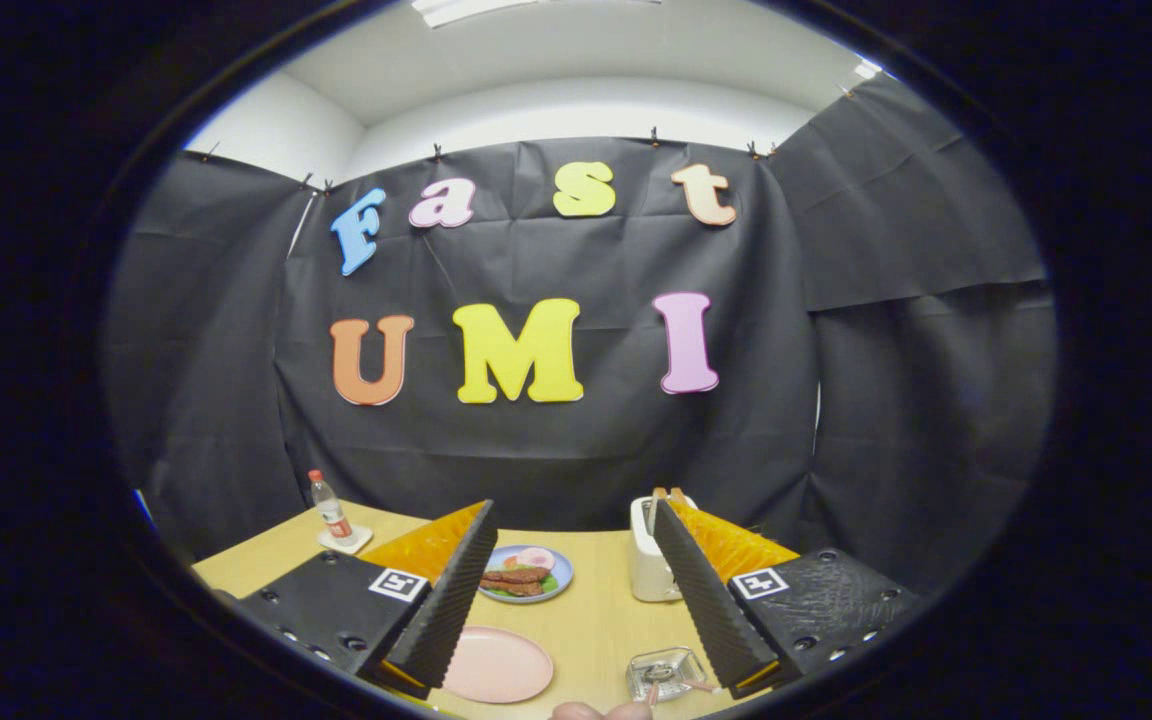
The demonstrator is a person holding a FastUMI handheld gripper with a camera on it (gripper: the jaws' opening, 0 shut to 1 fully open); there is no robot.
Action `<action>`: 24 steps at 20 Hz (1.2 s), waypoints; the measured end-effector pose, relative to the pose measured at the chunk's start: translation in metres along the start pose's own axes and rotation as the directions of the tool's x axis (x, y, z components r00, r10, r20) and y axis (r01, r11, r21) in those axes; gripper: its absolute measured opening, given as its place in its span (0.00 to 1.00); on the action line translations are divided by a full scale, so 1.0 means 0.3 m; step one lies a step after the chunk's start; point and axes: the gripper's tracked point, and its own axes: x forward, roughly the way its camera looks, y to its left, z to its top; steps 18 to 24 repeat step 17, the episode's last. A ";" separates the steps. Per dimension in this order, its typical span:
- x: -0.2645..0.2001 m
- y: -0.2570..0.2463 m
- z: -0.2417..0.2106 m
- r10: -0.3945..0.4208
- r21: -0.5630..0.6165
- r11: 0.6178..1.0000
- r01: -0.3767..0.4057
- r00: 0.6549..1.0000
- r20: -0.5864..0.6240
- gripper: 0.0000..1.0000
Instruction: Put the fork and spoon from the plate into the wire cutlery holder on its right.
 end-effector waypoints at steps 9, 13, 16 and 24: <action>-0.015 -0.002 0.001 -0.003 0.006 1.000 0.003 1.000 0.014 0.95; -0.020 0.004 0.009 0.005 0.004 1.000 -0.005 1.000 0.024 0.94; -0.024 0.006 0.021 0.011 0.002 1.000 -0.011 0.999 0.036 0.94; -0.023 0.005 0.023 0.005 0.000 1.000 -0.005 0.999 0.036 0.94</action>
